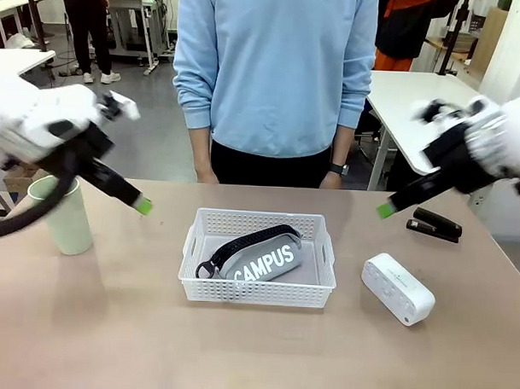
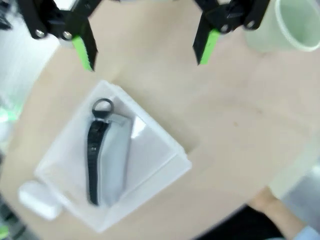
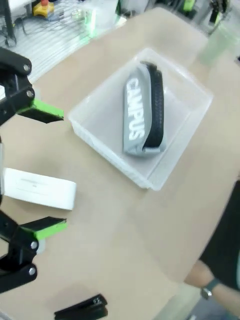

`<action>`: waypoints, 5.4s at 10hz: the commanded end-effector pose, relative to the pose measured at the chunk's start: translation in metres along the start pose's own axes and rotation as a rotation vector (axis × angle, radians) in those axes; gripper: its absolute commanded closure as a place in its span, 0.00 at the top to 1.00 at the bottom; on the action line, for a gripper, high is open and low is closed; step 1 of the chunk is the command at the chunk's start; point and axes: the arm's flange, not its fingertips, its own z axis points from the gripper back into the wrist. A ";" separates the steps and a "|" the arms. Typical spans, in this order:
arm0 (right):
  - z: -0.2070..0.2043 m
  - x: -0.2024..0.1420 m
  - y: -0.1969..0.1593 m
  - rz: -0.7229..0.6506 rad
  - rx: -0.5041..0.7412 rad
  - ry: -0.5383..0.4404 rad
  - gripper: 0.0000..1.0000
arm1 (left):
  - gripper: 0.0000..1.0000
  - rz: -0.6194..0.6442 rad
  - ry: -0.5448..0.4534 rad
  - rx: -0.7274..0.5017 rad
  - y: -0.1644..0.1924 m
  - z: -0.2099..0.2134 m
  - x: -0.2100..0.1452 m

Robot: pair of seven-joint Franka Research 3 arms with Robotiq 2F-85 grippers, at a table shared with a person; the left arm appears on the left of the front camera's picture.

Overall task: Efficiently arrange items inside the basket to fit them all.
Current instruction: Pick up the Digital clock and place it inside the Organizing basket.

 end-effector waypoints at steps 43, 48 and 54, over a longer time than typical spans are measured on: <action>0.044 -0.029 0.019 -0.689 -0.108 0.171 1.00 | 1.00 0.701 -0.738 -0.359 0.112 0.215 -0.250; -0.026 -0.028 0.032 -0.394 -0.294 0.272 1.00 | 1.00 0.701 -0.738 -0.359 0.112 0.215 -0.250; -0.051 -0.041 0.027 -0.111 -0.329 0.294 1.00 | 1.00 0.701 -0.738 -0.359 0.112 0.215 -0.250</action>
